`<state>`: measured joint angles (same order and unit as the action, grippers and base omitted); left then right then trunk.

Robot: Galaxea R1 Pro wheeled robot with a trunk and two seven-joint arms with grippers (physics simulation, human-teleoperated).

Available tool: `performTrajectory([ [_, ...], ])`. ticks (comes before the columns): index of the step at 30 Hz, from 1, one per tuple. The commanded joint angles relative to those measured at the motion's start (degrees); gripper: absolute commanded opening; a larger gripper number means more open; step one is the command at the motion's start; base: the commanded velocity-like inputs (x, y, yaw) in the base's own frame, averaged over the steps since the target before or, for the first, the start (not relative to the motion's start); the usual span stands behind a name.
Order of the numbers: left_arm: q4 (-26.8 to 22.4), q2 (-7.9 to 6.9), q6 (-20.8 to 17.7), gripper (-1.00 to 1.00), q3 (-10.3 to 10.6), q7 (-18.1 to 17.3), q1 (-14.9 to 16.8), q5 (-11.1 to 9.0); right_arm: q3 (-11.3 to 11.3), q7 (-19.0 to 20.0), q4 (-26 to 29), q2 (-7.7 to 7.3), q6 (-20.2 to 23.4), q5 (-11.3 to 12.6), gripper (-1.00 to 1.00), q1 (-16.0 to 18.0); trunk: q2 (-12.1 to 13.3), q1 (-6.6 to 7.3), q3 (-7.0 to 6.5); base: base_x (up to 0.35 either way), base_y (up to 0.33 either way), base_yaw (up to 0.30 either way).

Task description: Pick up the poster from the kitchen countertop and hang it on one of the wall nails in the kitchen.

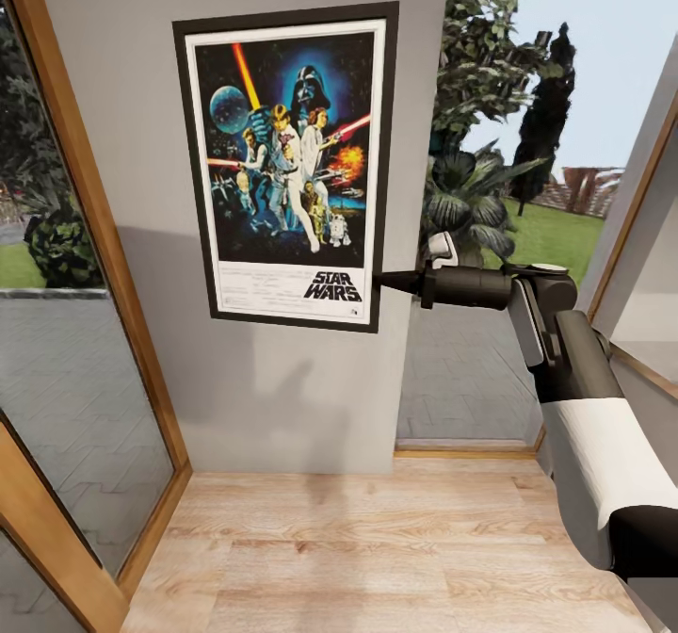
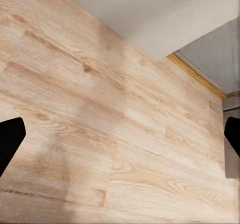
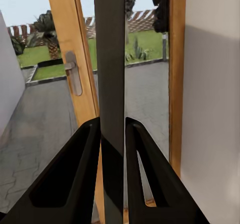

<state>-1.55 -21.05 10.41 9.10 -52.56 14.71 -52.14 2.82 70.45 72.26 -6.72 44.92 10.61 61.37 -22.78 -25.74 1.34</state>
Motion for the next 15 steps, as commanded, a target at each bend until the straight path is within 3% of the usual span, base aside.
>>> performTrajectory([
  [1, 0.05, -0.02, 0.39, 1.00, 0.48, -0.42, 0.06, -0.33, 0.08, 0.03, -0.02, -0.05, 0.52, 0.44, -1.00, 0.07, -0.14, -0.04, 0.14, 0.000, 0.000, 0.000],
  [15, 0.06, -0.13, 0.40, 1.00, 0.48, -1.14, 0.06, -0.33, 0.14, 0.04, 0.10, -0.05, 0.52, 0.45, -1.00, 0.07, -0.14, -0.04, 0.14, 0.000, 0.000, 0.000],
])
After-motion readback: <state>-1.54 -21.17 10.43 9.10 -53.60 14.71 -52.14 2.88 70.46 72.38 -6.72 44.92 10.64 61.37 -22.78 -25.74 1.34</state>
